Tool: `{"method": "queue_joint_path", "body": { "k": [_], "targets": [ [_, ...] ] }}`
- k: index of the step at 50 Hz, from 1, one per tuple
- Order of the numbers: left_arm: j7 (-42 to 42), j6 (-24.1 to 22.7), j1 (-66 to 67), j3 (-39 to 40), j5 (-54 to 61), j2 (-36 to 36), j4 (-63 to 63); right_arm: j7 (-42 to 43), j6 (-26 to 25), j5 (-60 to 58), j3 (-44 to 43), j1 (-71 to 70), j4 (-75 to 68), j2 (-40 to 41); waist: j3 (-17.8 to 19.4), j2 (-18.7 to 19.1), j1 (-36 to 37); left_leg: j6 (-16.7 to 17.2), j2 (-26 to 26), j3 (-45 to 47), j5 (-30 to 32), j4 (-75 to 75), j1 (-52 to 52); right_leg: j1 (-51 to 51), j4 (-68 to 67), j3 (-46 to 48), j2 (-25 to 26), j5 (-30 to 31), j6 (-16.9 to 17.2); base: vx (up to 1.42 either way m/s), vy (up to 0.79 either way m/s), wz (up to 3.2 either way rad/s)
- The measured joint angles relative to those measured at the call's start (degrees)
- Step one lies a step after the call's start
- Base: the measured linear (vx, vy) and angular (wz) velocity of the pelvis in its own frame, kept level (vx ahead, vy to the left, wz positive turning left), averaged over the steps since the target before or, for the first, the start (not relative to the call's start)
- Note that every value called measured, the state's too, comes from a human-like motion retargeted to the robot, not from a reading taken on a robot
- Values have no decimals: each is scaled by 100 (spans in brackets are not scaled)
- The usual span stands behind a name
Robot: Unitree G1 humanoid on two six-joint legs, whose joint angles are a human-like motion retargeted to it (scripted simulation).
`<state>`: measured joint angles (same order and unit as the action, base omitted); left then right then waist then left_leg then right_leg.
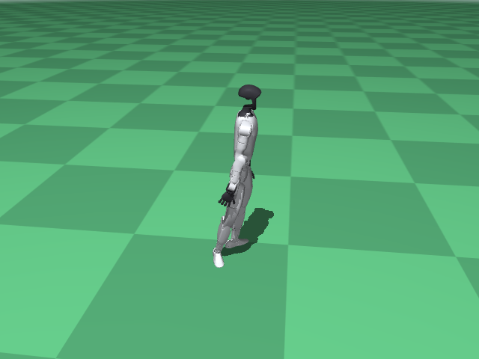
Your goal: In place motions
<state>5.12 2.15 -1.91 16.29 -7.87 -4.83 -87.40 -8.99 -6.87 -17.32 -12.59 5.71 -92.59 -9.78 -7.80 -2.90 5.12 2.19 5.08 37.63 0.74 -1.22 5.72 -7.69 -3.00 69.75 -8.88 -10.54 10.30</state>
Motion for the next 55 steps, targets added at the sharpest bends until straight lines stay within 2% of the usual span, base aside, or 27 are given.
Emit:
{"method": "queue_joint_path", "body": {
  "k": [3,7,8,10,12,13,15,17,19,25,27,28,30,32,34,35,39,42,47,50,52,55],
  "targets": [
    [-99,107,242,513,274,-105,-180,-78,135,-149,22,-102,181,-70,-135,57,-70,-22,-195,-394,-16,172,60,-147,-70,264,-53,227,72,59,-33,111],
    [-160,185,524,799,414,-240,-353,-196,319,120,-67,-204,374,-36,-125,292,-96,-109,-252,-924,-130,206,20,-478,-413,485,-158,819,23,53,-33,104],
    [-185,202,569,813,381,-264,-380,-251,341,211,-108,-205,422,-10,-117,392,-56,-123,-194,-1043,-169,187,8,-545,-595,464,-210,1046,-56,46,-29,88],
    [-242,226,638,828,265,-293,-411,-330,332,362,-203,-199,520,58,-109,654,-30,-139,-18,-1345,-239,160,-24,-598,-1141,280,-329,1431,-445,44,-31,100],
    [-230,225,709,845,165,-306,-390,-318,329,495,-219,-214,586,136,-100,897,-106,-168,141,-1673,-273,155,-33,-367,-2077,-319,-623,1459,-959,52,-44,110],
    [-192,229,739,852,132,-312,-373,-311,333,538,-201,-230,605,172,-128,920,-131,-199,131,-1784,-281,147,14,-98,-2578,-770,-834,1325,-982,33,-39,106],
    [-119,254,773,855,93,-320,-356,-311,316,549,-150,-248,637,259,-236,835,-262,-287,-42,-2054,-258,146,195,711,-3327,-1963,-1019,915,-779,16,-38,121],
    [-129,262,729,839,112,-310,-368,-306,301,502,-67,-268,666,346,-245,785,-381,-357,-139,-2331,-224,123,338,1289,-3497,-2757,-765,562,-610,6,-48,122],
    [-144,252,650,792,169,-282,-351,-308,300,381,54,-297,705,405,-158,764,-446,-395,-164,-2558,-207,79,413,1529,-3257,-2980,-458,283,-629,-5,-49,103],
    [21,281,412,638,170,-128,-176,-250,241,-166,453,-332,764,509,106,354,-957,-488,-695,-3265,-109,83,406,2096,-1354,-4297,427,13,-523,-5,-39,126],
    [62,267,360,545,142,-60,-104,-249,238,-214,503,-280,737,532,203,213,-1081,-505,-885,-3434,-101,84,257,1961,-728,-4282,596,275,-995,6,-24,119],
    [90,267,324,490,128,-35,-72,-265,240,-217,515,-252,718,541,239,131,-1079,-508,-967,-3476,-103,85,178,1845,-527,-4385,715,194,-1153,10,-14,41],
    [163,303,246,392,41,3,-36,-340,227,-223,498,-178,653,548,185,-85,-693,-518,-1083,-3293,-142,82,102,1484,-463,-3231,610,-22,-1256,10,-7,-34],
    [176,300,167,199,-17,114,-23,-394,158,-257,300,-138,644,534,215,-131,-527,-550,-1149,-3405,-138,32,82,1568,-609,-3716,442,115,-913,-4,-7,-2],
    [129,215,117,28,59,223,-11,-340,166,-260,207,-120,706,519,288,-117,-298,-581,-1091,-3320,-170,-7,32,1544,-740,-3652,317,155,-790,-8,-3,-25],
    [144,158,113,-49,95,253,0,-292,201,-271,192,-109,750,514,322,-77,-334,-611,-1071,-3364,-181,-31,7,1480,-726,-3413,278,188,-794,-7,0,21],
    [468,125,220,-490,-272,189,-16,93,287,-458,296,-41,811,430,128,37,-734,-689,-1124,-3431,-216,-12,28,1519,-651,-3487,366,237,-801,1,8,14],
    [311,162,214,-810,-723,90,-138,200,327,-650,355,-15,840,409,80,113,-858,-732,-1086,-3206,-222,85,-16,1643,-713,-3630,342,329,-769,-12,18,-57],
    [205,206,231,-952,-798,29,-280,181,321,-919,487,-43,902,447,117,206,-1173,-760,-976,-2490,-392,191,-126,1954,-694,-4145,437,550,-792,-23,22,-135],
    [268,211,315,-819,-727,-8,-274,128,383,-915,601,-93,945,460,237,306,-1214,-710,-797,-1566,-583,236,-272,2057,-695,-4464,606,331,-701,-34,42,-280],
    [271,236,346,-798,-716,-62,-322,54,405,-830,613,-95,941,447,273,451,-1298,-673,-639,-984,-690,273,-342,1884,-670,-3416,489,104,-636,-38,54,-284],
    [242,328,311,-687,-823,-166,-403,-66,370,-550,579,-158,843,350,277,684,-1336,-511,-365,-33,-847,319,-420,1388,-682,-1000,290,-135,-611,-36,58,-309]
  ]
}}
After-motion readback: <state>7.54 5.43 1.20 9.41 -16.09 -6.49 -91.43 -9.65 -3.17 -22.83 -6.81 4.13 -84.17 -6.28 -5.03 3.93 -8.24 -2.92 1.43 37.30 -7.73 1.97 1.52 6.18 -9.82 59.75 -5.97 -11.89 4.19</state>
